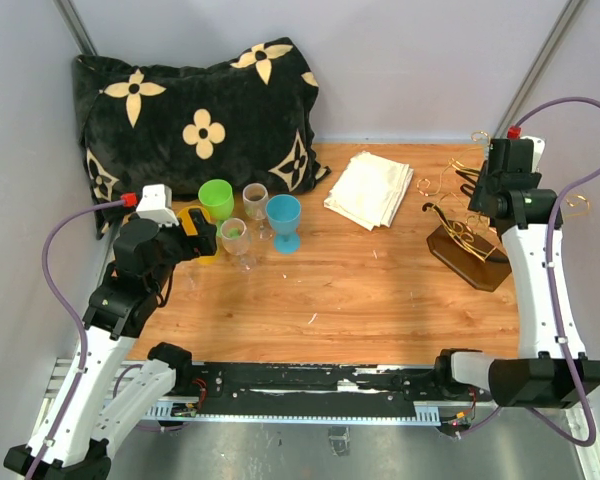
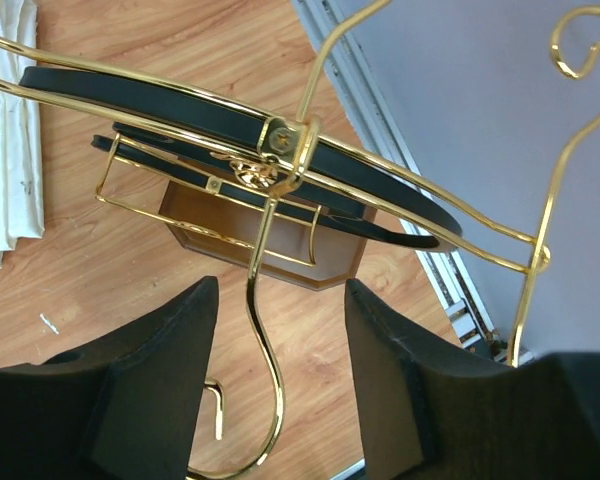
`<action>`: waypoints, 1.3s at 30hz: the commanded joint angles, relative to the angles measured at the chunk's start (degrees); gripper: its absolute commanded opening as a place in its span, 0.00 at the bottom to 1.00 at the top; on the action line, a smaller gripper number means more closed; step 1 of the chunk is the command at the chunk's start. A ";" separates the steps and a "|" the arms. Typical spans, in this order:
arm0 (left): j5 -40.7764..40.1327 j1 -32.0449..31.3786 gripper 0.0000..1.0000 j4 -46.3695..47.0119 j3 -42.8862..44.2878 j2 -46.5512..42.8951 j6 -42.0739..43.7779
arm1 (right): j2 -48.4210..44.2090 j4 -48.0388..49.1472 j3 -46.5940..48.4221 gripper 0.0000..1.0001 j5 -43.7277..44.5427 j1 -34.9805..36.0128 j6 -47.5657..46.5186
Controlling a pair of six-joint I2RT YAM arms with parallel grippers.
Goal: Place the wine glass upside down on the wine glass rack
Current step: Move the wine rack to the center of the board.
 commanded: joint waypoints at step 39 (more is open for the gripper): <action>0.91 0.61 0.99 1.33 -0.87 0.21 0.82 | 4.54 4.26 -1.85 0.00 -11.51 -4.34 1.08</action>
